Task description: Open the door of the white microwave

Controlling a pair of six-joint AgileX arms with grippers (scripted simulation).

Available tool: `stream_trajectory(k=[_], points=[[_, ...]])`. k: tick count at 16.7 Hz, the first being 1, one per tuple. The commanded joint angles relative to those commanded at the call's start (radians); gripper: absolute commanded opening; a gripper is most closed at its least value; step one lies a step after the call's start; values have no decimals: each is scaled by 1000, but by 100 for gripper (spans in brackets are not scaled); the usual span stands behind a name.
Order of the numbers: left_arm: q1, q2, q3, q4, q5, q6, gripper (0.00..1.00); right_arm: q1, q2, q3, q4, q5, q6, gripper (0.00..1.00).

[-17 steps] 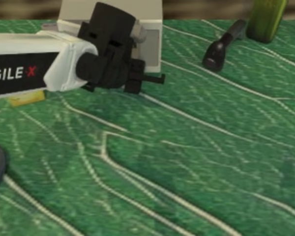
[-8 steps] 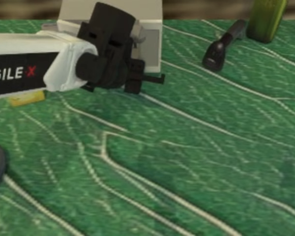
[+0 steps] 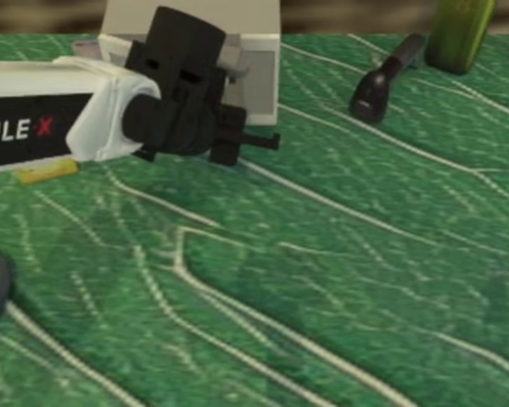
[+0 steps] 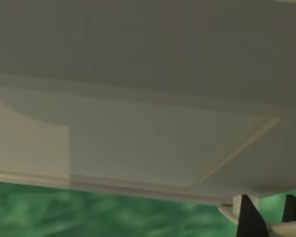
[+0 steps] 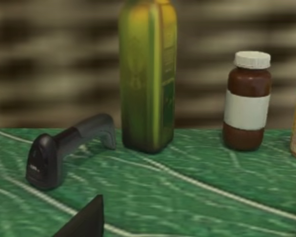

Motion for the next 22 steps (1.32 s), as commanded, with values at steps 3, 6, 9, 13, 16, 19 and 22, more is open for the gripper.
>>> stream_trajectory(k=[3, 6, 9, 13, 16, 19, 22], points=[[13, -17, -29, 9, 24, 35, 0, 0, 0, 0, 0, 0, 0, 100], [13, -17, -29, 9, 25, 36, 0, 0, 0, 0, 0, 0, 0, 100], [13, -17, -29, 9, 25, 36, 0, 0, 0, 0, 0, 0, 0, 100], [13, -17, -29, 9, 25, 36, 0, 0, 0, 0, 0, 0, 0, 100], [13, -17, -29, 9, 25, 36, 0, 0, 0, 0, 0, 0, 0, 100], [13, -17, -29, 9, 25, 36, 0, 0, 0, 0, 0, 0, 0, 100], [13, -17, -29, 9, 25, 36, 0, 0, 0, 0, 0, 0, 0, 100]])
